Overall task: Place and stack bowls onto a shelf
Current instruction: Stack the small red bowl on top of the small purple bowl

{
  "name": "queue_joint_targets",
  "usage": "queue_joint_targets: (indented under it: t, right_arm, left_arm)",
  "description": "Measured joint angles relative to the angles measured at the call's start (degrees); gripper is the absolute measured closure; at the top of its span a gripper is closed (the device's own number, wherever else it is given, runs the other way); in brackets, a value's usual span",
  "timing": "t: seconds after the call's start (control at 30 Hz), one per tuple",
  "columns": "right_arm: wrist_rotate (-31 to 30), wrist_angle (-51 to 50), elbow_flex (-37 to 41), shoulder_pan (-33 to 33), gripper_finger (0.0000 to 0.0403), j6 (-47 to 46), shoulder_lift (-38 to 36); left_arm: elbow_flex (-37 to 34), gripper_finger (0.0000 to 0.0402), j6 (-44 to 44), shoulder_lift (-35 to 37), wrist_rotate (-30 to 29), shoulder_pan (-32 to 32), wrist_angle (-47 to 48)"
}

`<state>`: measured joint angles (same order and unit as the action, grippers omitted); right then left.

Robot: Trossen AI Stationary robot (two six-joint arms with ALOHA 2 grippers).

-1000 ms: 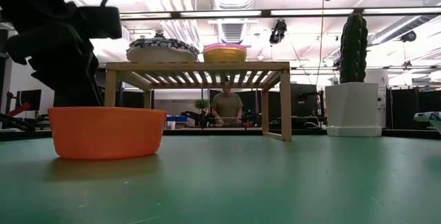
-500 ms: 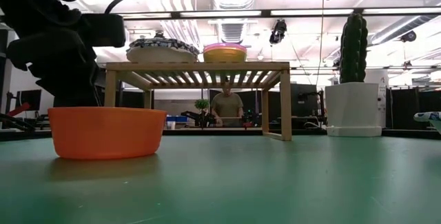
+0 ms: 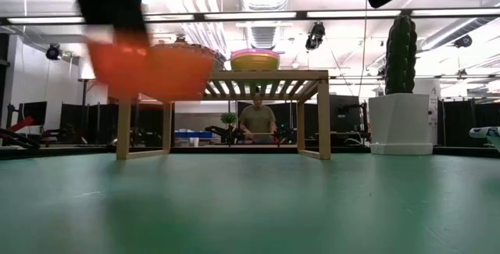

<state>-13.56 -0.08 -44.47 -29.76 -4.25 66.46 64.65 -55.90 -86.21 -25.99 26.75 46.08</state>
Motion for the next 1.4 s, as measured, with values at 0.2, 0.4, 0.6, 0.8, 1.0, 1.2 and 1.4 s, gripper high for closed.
queue_joint_targets:
  t: [0.2, 0.4, 0.6, 0.8, 1.0, 1.2, 1.4]
  right_arm:
    - [-0.02, -0.52, 0.02, 0.00, 0.0349, 1.29, -0.10]
    - [-0.02, -0.48, 0.02, 0.00, 0.0349, 1.66, -0.76]
    - [-0.02, -0.48, 0.02, 0.02, 0.0349, 1.68, -0.77]
    - [-0.04, -0.48, 0.02, 0.02, 0.0349, 1.74, -0.79]
    - [-0.07, -0.45, 0.02, 0.02, 0.0349, 1.89, -0.79]
    - [-0.09, -0.50, 0.02, 0.04, 0.0349, 1.90, -0.79]
    - [-0.09, -0.50, 0.02, 0.04, 0.0349, 1.91, -0.79]
  left_arm:
    - [20.62, 0.0401, 12.06, -0.11, -7.05, -5.59, 11.23]
    - [34.36, 0.0401, 24.27, -0.11, -7.97, -15.87, 12.23]
    - [37.93, 0.0401, 31.75, -0.21, -5.45, -29.47, 12.35]
    - [37.67, 0.0401, 36.97, -0.69, 3.09, -42.80, 7.64]
    - [37.58, 0.0402, 40.29, -2.91, 8.38, -50.75, 4.42]
    - [37.52, 0.0402, 42.01, -6.59, 9.60, -53.16, 2.87]
    - [38.66, 0.0401, 42.38, -10.12, 10.42, -53.34, 2.92]
